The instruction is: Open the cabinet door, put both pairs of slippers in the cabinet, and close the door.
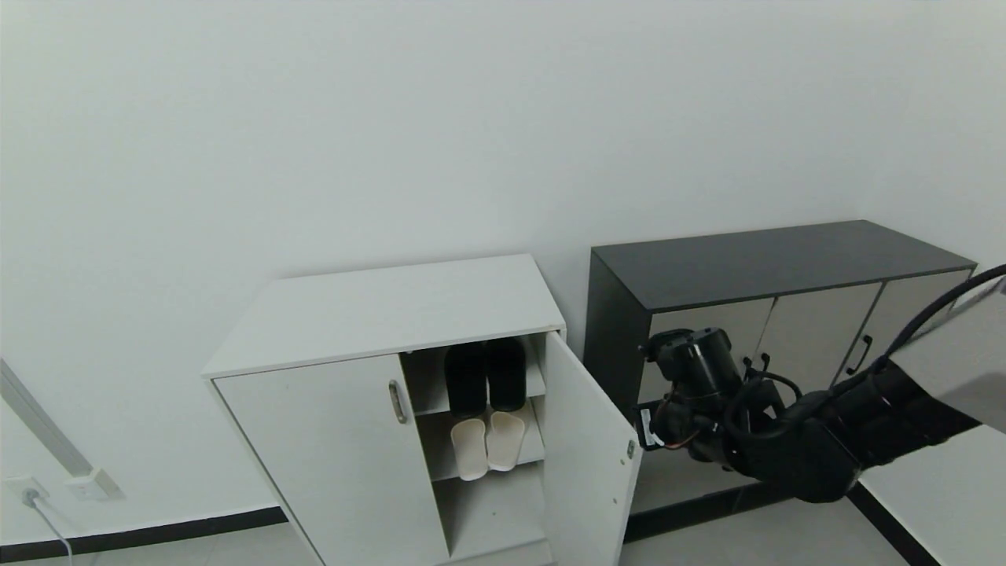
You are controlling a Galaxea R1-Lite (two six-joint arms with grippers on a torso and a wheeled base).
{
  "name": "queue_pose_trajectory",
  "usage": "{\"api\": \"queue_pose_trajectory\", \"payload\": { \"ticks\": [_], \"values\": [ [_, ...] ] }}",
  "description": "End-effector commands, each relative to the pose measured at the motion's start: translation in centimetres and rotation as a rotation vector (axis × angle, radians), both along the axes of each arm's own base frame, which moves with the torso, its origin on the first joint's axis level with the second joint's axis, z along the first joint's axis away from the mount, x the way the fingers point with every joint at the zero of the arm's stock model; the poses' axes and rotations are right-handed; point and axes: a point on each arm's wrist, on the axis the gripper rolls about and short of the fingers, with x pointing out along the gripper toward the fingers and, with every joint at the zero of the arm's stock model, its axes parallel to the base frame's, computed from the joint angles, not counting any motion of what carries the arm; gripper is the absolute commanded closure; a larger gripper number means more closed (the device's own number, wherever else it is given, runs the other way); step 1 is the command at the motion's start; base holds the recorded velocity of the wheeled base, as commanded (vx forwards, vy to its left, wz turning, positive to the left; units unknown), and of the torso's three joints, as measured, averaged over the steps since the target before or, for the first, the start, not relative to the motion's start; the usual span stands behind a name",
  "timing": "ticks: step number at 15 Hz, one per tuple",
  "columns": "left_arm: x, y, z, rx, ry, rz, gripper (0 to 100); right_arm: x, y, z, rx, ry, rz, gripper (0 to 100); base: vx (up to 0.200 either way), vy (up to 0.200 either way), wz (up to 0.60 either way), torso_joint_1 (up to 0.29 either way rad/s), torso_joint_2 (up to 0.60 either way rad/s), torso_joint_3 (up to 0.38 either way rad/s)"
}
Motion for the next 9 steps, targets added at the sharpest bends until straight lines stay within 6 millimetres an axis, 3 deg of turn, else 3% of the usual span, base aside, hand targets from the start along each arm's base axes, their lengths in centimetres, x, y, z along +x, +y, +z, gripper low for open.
{"api": "queue_pose_trajectory", "payload": {
  "ticks": [1, 9],
  "values": [
    [0.0, 0.0, 0.0, 0.0, 0.001, 0.001, 100, -2.7, 0.2, 2.1, 0.028, -0.04, 0.05, 100, 0.0, 0.0, 0.0, 0.0, 0.0, 0.0],
    [0.0, 0.0, 0.0, 0.0, 0.001, 0.001, 100, -3.8, 0.0, 1.4, 0.034, -0.086, 0.1, 100, 0.0, 0.0, 0.0, 0.0, 0.0, 0.0]
  ]
}}
